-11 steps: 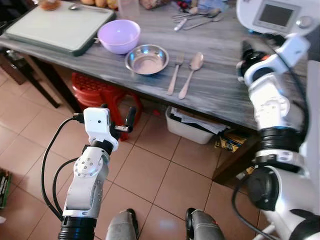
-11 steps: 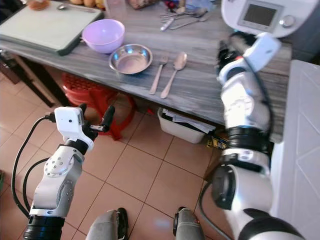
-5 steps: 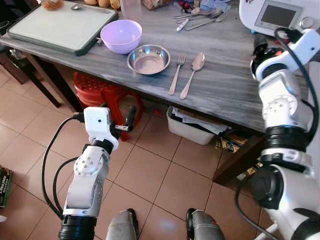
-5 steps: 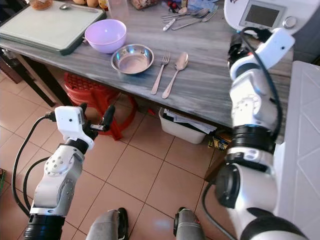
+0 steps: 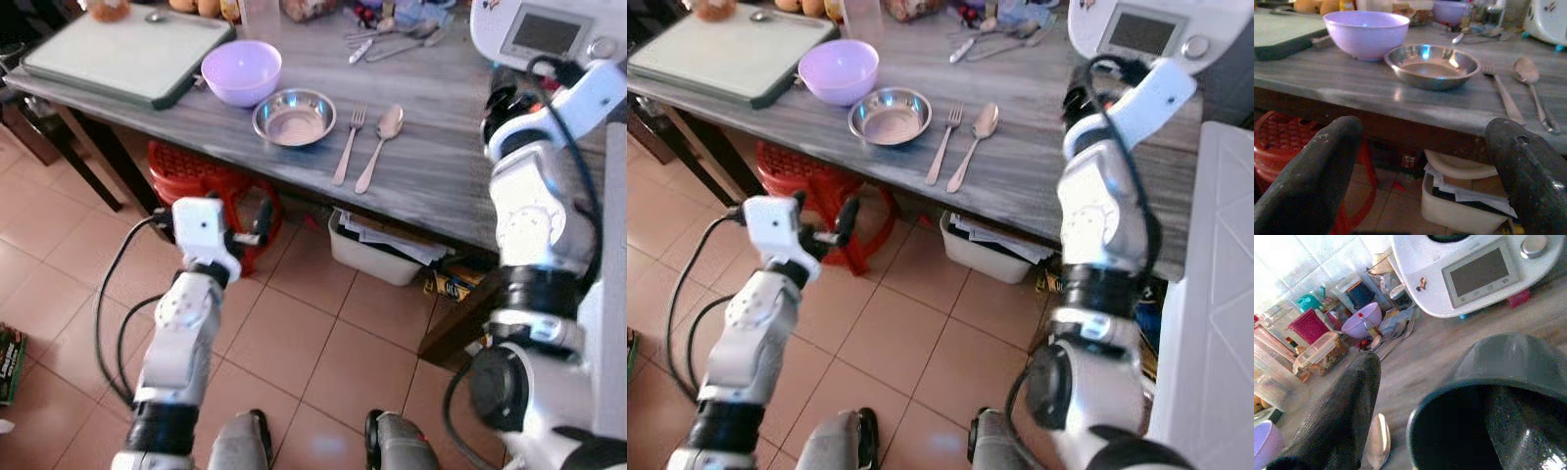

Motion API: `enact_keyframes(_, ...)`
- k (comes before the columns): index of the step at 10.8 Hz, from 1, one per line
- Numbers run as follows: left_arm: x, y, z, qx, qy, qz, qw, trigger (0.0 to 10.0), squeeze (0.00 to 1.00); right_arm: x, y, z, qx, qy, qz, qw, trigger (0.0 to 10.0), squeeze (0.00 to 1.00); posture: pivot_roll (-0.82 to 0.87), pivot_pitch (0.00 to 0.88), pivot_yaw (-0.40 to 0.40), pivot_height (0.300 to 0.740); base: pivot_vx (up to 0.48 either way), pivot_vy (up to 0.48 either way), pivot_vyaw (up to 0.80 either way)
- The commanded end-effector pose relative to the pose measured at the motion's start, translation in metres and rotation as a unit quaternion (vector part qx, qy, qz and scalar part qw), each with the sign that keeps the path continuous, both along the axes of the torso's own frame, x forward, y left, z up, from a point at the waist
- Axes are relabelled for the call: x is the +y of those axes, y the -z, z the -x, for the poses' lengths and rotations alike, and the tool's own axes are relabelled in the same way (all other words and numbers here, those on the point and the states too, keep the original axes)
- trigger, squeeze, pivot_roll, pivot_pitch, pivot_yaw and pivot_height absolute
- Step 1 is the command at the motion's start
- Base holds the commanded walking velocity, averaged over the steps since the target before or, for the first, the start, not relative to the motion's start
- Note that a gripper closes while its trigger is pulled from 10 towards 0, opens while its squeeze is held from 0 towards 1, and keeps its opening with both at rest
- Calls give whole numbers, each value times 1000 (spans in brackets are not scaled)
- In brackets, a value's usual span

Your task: Setting the table

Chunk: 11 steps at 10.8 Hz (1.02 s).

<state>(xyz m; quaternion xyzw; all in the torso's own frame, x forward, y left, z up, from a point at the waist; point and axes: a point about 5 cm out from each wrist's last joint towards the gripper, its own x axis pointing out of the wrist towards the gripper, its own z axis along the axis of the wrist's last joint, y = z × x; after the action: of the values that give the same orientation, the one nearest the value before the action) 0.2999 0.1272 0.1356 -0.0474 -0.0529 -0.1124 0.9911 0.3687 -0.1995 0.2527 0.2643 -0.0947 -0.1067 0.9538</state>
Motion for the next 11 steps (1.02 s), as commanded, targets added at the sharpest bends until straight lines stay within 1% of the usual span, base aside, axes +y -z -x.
enact_keyframes(1, 1, 2, -2, 1, -3, -1, 1000, 10000, 0, 4, -8, 6, -14, 0, -1, 1000, 10000, 0, -59, 84, 64, 740, 0, 0, 0)
enact_keyframes(2, -1, 2, -4, -2, 1, 1, 1000, 10000, 0, 6, -8, 9, -11, 0, -6, 1000, 10000, 0, -66, 72, 64, 740, 0, 0, 0)
enact_keyframes(4, -5, 1, -9, -7, 9, 3, 1000, 10000, 0, 13, -1, 23, 10, 0, -48, 999, 10000, 0, -80, 54, 71, 740, 0, 0, 0)
enact_keyframes(6, -6, 2, -10, -8, 15, 2, 1000, 10000, 0, 19, 8, 33, 31, -10, -76, 997, 10000, 0, -88, 53, 78, 740, 0, 0, 0)
enact_keyframes(7, -7, 4, -10, -8, 17, 3, 1000, 10000, 0, 24, 16, 40, 47, -21, -90, 995, 10000, 0, -92, 55, 78, 740, 0, 0, 0)
enact_keyframes(8, -8, 4, -10, -8, 18, 4, 1000, 10000, 0, 26, 23, 44, 64, -23, -105, 992, 10000, 0, -92, 56, 78, 740, 0, 0, 0)
enact_keyframes(10, -7, 5, -9, -7, 18, 3, 1000, 10000, 0, 25, 29, 45, 79, -22, -142, 987, 10000, 0, -88, 64, 80, 740, 0, 0, 0)
enact_keyframes(11, -6, 6, -8, -7, 19, 1, 1000, 10000, 0, 22, 28, 44, 77, -19, -163, 983, 10000, 0, -85, 68, 84, 740, 0, 0, 0)
